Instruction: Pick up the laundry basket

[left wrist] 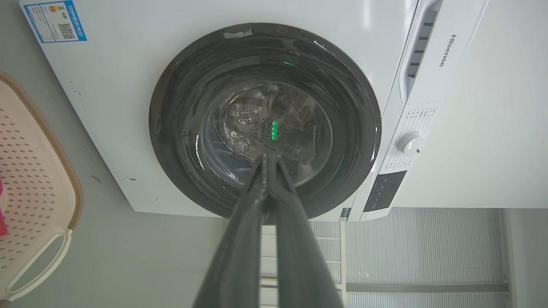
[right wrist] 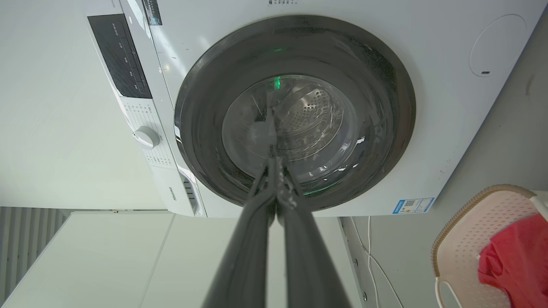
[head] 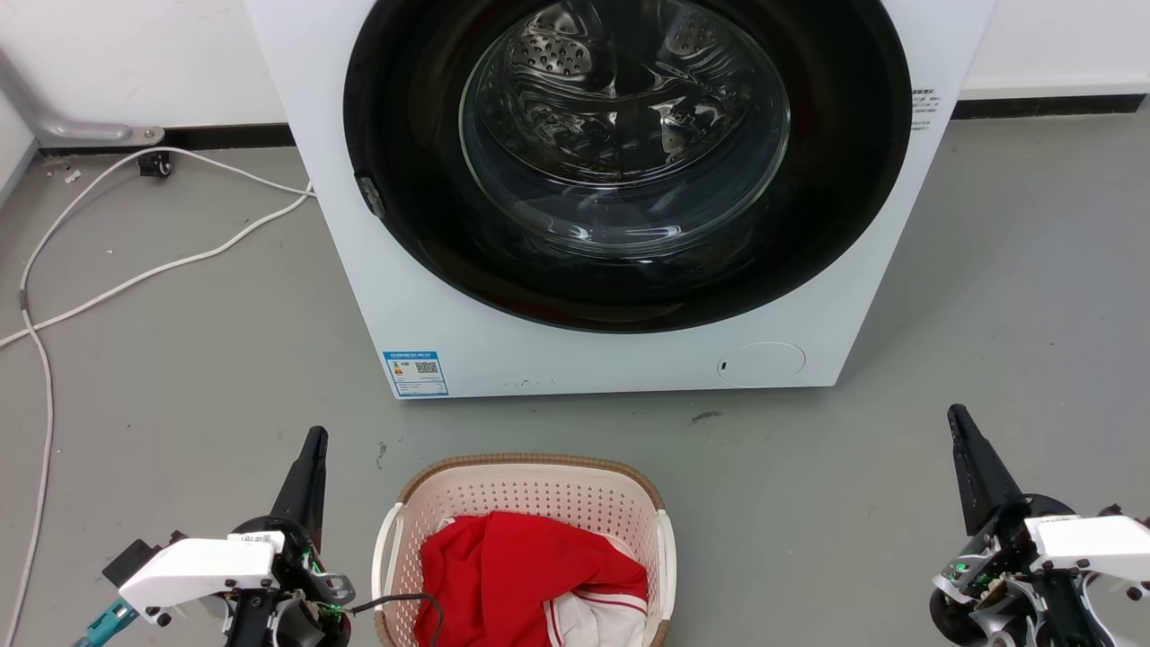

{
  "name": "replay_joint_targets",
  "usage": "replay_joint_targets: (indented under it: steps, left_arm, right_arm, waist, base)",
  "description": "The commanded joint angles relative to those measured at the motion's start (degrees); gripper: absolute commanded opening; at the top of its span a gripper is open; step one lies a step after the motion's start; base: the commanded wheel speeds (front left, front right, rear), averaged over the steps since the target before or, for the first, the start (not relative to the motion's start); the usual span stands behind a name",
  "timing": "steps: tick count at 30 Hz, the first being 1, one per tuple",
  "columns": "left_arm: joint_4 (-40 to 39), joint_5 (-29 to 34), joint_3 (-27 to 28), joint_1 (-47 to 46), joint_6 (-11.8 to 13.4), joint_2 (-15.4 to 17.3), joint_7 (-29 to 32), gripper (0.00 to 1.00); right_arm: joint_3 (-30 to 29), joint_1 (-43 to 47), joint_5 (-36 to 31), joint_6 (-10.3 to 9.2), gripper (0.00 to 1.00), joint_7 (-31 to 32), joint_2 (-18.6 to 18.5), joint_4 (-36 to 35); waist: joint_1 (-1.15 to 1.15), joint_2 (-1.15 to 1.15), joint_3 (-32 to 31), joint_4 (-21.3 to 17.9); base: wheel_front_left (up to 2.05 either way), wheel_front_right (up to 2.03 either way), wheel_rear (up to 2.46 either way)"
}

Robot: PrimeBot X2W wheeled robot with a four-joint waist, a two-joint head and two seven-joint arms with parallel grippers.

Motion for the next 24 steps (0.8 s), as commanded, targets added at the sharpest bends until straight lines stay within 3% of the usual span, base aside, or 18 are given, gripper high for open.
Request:
replay_joint_targets:
  steps: [1, 24]
  left_arm:
    - [0.0, -0.1, 0.2, -0.5, -0.1, 0.0, 0.2, 0.00]
    - [0.0, 0.0, 0.0, 0.0, 0.0, 0.0, 0.0, 0.00]
  right_arm:
    - [0.0, -0.7, 0.2, -0.02, 0.00, 0.1, 0.0, 0.0]
    - [0.0, 0.0, 0.0, 0.00, 0.00, 0.0, 0.0, 0.0]
  waist:
    - [0.00, 0.00, 0.0, 0.0]
    - [0.00, 0.00, 0.0, 0.0]
  base:
    - [0.00, 0.00, 0.00]
    - [0.00, 0.00, 0.00]
